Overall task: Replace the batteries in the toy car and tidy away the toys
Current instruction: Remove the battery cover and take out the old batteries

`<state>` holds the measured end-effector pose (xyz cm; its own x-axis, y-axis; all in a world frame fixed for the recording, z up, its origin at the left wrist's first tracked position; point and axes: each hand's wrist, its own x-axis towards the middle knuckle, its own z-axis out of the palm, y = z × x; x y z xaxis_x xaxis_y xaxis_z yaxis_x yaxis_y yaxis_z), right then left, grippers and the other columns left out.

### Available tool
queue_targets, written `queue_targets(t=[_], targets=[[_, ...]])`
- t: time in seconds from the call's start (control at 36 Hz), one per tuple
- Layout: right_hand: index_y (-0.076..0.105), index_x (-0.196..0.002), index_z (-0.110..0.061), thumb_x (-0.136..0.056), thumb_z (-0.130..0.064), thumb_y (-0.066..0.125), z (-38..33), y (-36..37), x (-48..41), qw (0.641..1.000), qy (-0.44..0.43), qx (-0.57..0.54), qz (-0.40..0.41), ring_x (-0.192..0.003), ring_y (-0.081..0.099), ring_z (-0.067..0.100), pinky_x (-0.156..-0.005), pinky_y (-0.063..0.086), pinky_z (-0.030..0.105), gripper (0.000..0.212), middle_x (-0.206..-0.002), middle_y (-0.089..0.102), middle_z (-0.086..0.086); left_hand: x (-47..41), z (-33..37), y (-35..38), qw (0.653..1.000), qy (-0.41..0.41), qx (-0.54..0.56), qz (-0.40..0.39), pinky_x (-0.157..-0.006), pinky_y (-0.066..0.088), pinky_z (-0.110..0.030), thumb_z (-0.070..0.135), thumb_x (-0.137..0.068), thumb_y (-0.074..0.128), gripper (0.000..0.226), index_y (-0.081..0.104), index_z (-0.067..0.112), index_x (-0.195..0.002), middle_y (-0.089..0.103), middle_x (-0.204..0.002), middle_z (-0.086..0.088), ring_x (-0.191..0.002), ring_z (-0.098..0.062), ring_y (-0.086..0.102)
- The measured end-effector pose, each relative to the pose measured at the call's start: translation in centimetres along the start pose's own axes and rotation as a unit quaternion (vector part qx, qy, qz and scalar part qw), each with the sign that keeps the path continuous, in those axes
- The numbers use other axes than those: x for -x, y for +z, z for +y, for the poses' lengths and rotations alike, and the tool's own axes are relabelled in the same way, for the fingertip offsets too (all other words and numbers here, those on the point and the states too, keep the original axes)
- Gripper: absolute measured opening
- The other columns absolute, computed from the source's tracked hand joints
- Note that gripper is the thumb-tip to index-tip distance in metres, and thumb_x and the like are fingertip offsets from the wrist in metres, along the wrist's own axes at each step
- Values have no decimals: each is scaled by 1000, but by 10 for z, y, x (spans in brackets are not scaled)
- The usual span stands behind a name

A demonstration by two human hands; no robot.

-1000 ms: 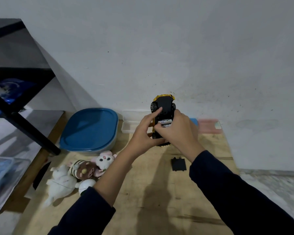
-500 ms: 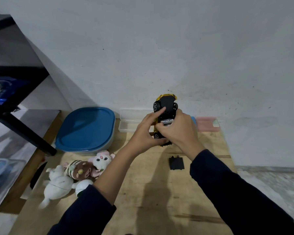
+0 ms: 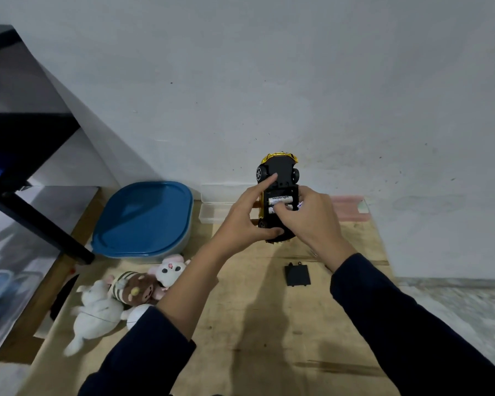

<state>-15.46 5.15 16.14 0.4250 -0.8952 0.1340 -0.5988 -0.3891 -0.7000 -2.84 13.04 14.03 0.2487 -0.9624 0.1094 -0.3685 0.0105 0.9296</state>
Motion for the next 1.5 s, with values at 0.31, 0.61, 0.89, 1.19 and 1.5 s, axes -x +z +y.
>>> queue_targets(t=[0.31, 0.61, 0.89, 1.19, 1.5], targets=[[55, -93, -15, -70, -45, 57, -8, 5, -2, 998, 3, 63, 16, -69, 58, 20, -53, 39, 26, 38, -74, 62, 0, -3, -4, 1, 998, 45, -24, 21, -83, 37, 1, 6, -72, 79, 91, 30, 41, -140, 43, -133, 11, -115, 16, 39], [56, -90, -13, -71, -44, 57, -22, 7, -1, 994, 1, 107, 16, -69, 56, 20, -53, 35, 25, 37, -75, 61, -1, 3, -6, -2, 998, 56, -25, 34, -84, 45, -8, 5, -71, 80, 93, 28, 52, -134, 39, -128, 22, -116, 15, 40], [51, -77, -13, -71, -41, 58, -31, 3, -1, 993, -7, 113, 15, -63, 48, 18, -45, 27, 18, 29, -62, 49, -7, 5, -6, -6, 997, 64, -40, 30, -87, 45, -8, 8, -73, 80, 94, 26, 49, -138, 38, -132, 11, -116, 13, 42], [58, -82, -15, -70, -45, 57, -26, 2, -1, 997, -4, 76, -5, -63, 56, 15, -46, 35, 22, 32, -64, 58, -6, 4, -6, -12, 999, 22, -24, 23, -89, 50, -20, 9, -71, 81, 97, 26, 57, -136, 40, -130, 24, -117, 6, 44], [65, -112, -26, -87, -36, 62, -5, 3, 2, 970, -231, 71, 30, -53, 46, 9, -45, 35, 17, 27, -102, 53, -7, 7, -2, -24, 1000, -9, 17, -2, -104, 43, -46, 12, -69, 83, 96, 30, 49, -141, 39, -140, 27, -129, -12, 44]])
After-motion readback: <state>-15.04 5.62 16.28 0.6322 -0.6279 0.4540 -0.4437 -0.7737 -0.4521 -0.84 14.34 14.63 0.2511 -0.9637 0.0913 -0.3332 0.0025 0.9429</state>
